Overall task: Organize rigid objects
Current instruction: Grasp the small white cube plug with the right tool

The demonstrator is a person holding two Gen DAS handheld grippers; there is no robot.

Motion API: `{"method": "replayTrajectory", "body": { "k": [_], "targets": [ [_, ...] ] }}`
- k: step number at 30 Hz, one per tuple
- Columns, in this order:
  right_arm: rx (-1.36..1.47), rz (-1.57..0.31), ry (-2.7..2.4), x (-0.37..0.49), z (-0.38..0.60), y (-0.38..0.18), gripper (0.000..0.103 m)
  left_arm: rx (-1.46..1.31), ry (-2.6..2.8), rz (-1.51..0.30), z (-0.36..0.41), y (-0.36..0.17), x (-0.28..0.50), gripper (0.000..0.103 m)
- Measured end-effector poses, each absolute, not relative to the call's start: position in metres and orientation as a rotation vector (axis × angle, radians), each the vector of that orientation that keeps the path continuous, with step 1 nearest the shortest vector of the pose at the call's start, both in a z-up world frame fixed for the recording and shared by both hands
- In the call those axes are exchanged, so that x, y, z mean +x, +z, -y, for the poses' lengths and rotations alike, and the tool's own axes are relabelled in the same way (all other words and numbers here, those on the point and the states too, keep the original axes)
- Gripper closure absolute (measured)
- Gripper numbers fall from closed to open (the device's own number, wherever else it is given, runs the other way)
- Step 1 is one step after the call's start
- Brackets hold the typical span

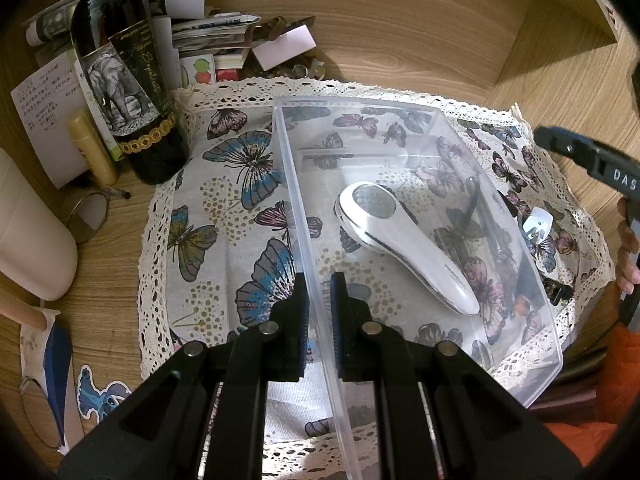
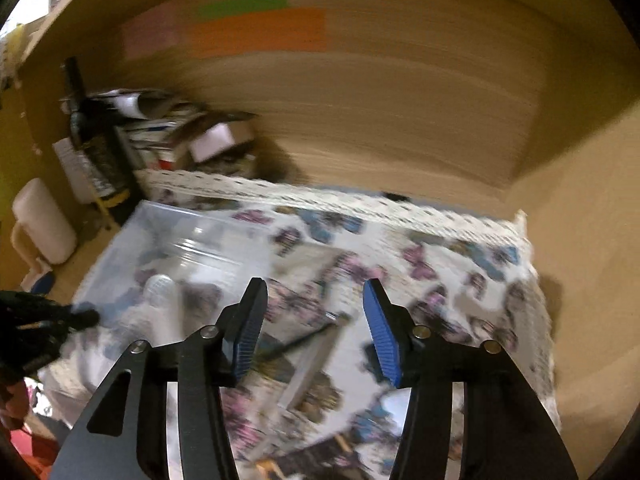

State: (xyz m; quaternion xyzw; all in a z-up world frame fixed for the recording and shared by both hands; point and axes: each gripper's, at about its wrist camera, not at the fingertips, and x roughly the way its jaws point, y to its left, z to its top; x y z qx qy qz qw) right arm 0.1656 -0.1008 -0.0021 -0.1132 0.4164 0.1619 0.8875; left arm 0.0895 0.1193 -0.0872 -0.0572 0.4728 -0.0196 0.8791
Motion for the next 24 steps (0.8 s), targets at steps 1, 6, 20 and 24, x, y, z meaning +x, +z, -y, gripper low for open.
{"method": "replayTrajectory", "body": {
  "k": [1,6,20,24],
  "targets": [
    [-0.232,-0.872,0.318,0.165,0.107,-0.004,0.056,-0.120,-0.041,-0.985,-0.119,-0.087,0.089,0.093],
    [-0.219,-0.925,0.221,0.160,0.138,-0.024,0.056,-0.118,-0.039,-0.985,-0.119,-0.087,0.089,0.092],
    [-0.179,-1.074,0.166,0.153,0.178,-0.081,0.056,-0.120,-0.035,-0.991,-0.119,-0.089,0.090,0.093],
    [-0.175,-1.061,0.182,0.154,0.177,-0.082,0.066,-0.120,-0.035,-0.991,-0.119,-0.089,0.089,0.092]
  ]
}}
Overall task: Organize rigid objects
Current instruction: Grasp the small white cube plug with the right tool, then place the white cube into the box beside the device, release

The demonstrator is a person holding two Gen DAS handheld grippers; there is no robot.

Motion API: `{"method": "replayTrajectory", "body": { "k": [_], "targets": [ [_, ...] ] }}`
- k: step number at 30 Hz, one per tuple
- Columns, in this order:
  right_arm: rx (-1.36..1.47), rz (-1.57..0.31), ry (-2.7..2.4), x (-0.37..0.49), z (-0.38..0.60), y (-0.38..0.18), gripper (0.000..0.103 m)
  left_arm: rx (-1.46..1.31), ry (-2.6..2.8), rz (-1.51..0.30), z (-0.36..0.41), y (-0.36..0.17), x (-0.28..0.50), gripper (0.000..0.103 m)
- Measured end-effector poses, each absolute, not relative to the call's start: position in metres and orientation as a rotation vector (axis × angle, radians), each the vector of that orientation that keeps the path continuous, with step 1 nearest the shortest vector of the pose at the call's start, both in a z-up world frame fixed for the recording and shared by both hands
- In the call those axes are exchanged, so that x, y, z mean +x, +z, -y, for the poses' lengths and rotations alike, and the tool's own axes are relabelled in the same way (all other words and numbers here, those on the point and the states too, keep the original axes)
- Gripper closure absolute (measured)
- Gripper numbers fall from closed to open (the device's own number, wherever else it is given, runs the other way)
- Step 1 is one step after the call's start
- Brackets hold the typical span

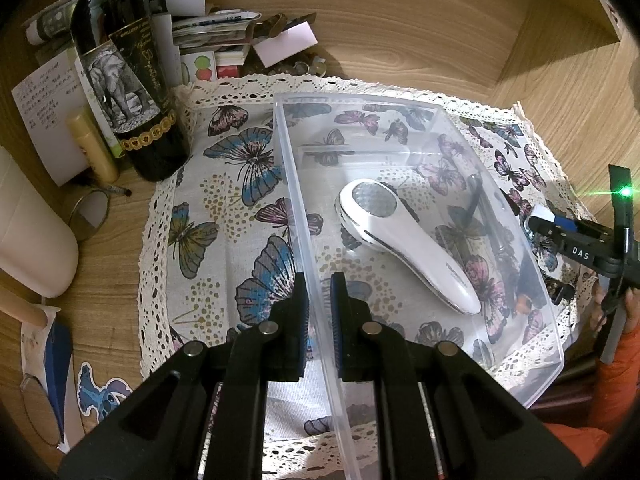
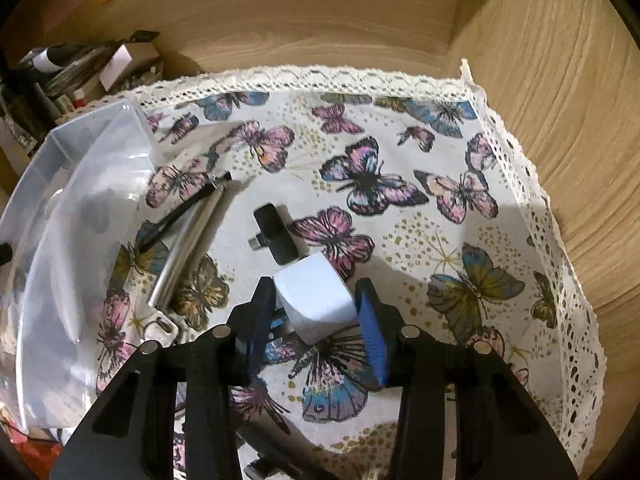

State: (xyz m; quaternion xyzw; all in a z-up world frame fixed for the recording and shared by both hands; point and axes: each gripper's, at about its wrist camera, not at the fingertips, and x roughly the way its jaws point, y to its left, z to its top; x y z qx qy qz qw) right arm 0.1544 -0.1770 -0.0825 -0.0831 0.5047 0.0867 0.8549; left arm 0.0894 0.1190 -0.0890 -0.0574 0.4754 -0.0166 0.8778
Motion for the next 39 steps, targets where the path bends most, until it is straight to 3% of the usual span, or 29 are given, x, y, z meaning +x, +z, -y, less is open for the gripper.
{"method": "replayTrajectory", "body": {
  "k": [1,3,25,39],
  "targets": [
    [-0.174,-1.053,0.187,0.154,0.176,-0.081,0.074,-0.120,-0.035,-0.991,-0.119,-0.089,0.089,0.093],
    [-0.185,-1.041,0.192,0.154,0.173,-0.077,0.075,-0.120,-0.035,-0.991,-0.119,-0.089,0.089,0.092],
    [-0.207,-0.829,0.401,0.156,0.104,-0.004,0.075,-0.120,-0.035,-0.992,-0.119,-0.089,0.089,0.092],
    [-0.277,-0.820,0.613,0.153,0.037,-0.014,0.075,-0.123,-0.036,-0.993,-0.120,-0.091,0.087,0.093]
  ]
}}
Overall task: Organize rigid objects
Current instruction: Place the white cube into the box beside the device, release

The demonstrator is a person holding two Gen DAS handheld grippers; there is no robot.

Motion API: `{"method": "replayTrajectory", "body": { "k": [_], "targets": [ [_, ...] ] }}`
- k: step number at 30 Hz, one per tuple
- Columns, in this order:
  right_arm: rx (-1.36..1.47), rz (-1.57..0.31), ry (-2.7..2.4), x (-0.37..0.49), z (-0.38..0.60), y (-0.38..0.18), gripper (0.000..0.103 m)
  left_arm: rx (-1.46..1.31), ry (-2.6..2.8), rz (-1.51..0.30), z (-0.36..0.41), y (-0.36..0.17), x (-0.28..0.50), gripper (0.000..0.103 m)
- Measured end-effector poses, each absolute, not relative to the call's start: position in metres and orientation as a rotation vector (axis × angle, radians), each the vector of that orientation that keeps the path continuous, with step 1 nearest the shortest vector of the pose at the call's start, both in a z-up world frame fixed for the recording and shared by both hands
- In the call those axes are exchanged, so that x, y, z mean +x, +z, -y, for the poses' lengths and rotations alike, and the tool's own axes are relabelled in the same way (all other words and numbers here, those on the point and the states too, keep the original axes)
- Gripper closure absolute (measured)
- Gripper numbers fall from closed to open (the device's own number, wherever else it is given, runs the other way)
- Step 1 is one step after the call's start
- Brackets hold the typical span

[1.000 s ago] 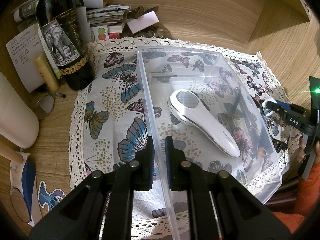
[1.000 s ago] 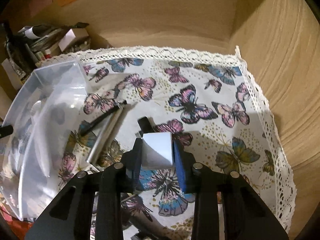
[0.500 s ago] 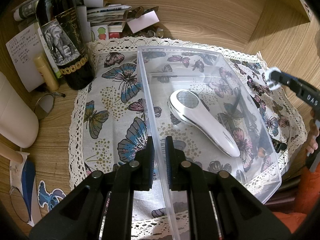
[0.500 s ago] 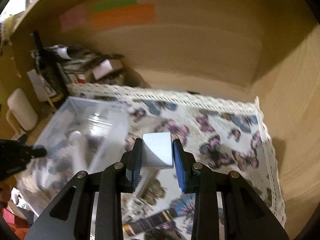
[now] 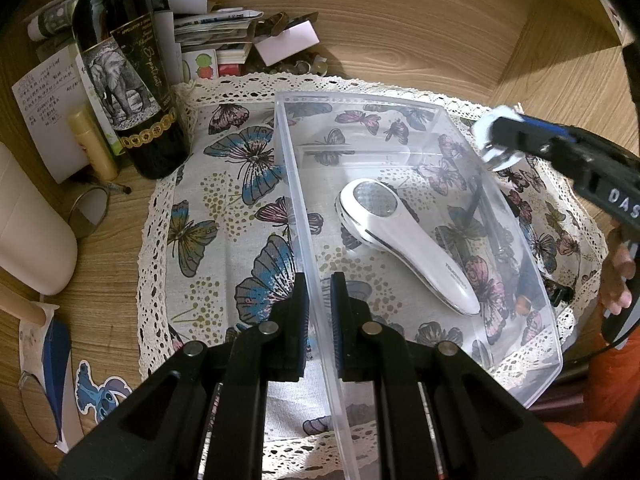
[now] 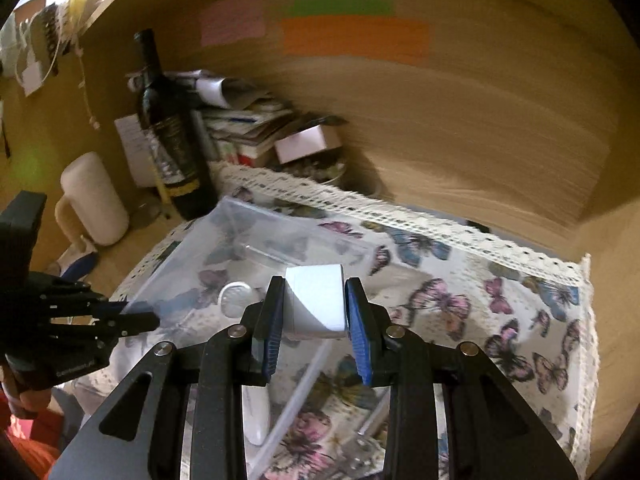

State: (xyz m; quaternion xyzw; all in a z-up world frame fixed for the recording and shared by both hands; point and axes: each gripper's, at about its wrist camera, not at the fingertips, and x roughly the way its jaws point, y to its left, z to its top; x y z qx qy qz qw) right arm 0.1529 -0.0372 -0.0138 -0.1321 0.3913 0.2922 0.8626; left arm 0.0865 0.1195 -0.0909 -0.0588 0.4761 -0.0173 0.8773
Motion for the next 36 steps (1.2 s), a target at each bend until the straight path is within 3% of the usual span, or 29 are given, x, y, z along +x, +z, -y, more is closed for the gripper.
{"method": "replayTrajectory", "body": {
  "k": [19,36],
  "targets": [
    [-0.362,-0.971,0.654,0.168,0.009,-0.058,0.075,-0.125,-0.037,-0.996,-0.120,-0.090,0.087,0.092],
    [-0.287,-0.841,0.514,0.166,0.062,-0.008,0.071,-0.128,-0.037,-0.998,-0.120,-0.091,0.087,0.092]
  ]
}}
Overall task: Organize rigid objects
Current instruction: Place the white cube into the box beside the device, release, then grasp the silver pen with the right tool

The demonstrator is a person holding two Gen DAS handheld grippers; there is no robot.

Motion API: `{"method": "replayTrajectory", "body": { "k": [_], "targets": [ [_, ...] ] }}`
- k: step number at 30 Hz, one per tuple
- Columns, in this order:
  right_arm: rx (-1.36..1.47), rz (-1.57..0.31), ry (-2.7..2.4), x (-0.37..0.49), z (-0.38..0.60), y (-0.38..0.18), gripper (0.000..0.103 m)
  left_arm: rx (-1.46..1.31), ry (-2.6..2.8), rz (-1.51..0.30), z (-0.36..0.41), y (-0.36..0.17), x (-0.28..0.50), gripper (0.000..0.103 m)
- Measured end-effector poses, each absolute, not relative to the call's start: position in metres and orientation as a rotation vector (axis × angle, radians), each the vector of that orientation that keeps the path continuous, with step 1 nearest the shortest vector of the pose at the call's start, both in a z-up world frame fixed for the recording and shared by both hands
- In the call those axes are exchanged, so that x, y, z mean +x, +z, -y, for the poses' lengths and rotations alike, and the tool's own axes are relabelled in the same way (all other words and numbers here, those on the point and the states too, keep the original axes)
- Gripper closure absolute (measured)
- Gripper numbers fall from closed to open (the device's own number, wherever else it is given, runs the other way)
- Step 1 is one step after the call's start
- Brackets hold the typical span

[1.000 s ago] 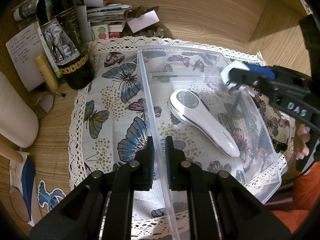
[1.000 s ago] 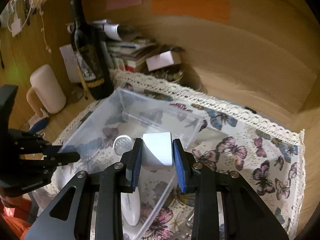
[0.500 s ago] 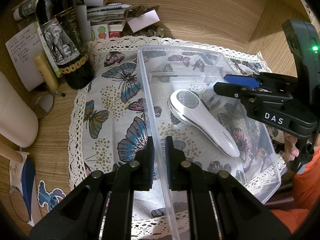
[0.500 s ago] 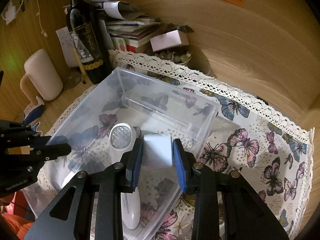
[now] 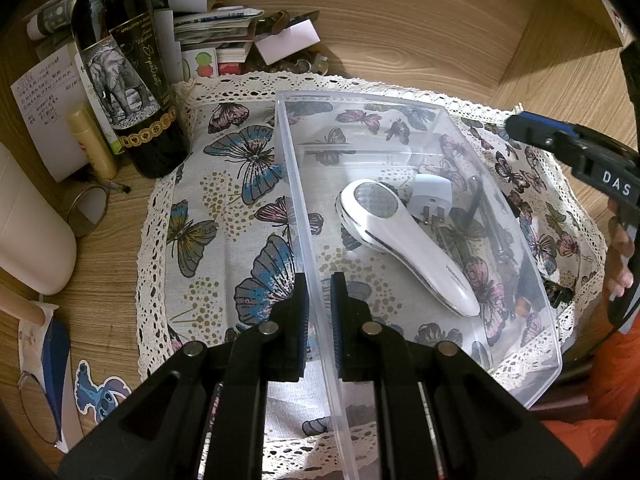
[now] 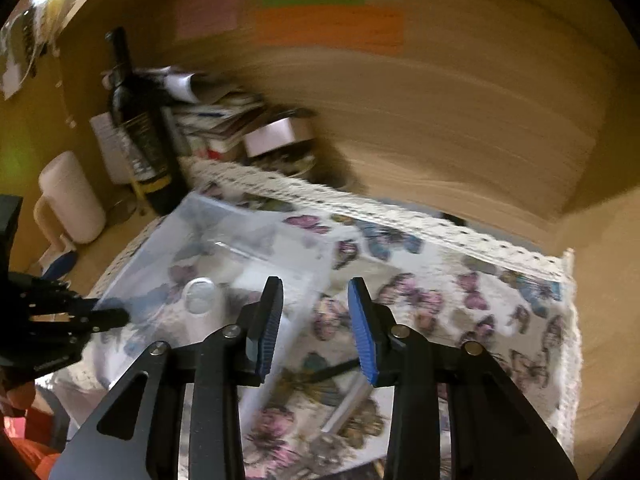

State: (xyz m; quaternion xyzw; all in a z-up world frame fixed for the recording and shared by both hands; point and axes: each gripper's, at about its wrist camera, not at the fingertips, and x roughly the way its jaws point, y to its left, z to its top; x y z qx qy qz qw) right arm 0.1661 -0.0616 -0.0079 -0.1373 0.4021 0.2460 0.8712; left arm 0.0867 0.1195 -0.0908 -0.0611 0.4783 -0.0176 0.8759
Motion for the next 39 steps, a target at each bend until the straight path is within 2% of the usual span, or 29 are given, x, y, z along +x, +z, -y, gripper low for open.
{"method": "replayTrajectory", "body": {
  "k": [5,18,24,27,28,39],
  "targets": [
    [-0.277,-0.878,0.448,0.173,0.083,-0.017,0.071,-0.128,-0.036,-0.999,-0.120,-0.091,0.088,0.092],
    [-0.266,-1.112,0.414,0.180,0.103,-0.093,0.070,-0.128,-0.035,-0.999,-0.120,-0.090,0.088,0.092],
    [-0.263,-1.137,0.418,0.184,0.099,-0.111,0.071,-0.129,-0.036,-0.999,-0.120,-0.090,0.089,0.092],
    [-0.259,-1.124,0.410,0.188,0.098,-0.111,0.087,-0.129,-0.036,-0.999,-0.119,-0.089,0.089,0.092],
    [-0.256,-1.122,0.411,0.190,0.098,-0.111,0.089,-0.129,-0.036,-0.999,-0.119,-0.089,0.089,0.092],
    [-0.216,-1.048,0.403,0.190,0.106,-0.085,0.089,-0.129,-0.036,-1.000,-0.119,-0.089,0.089,0.092]
  ]
}}
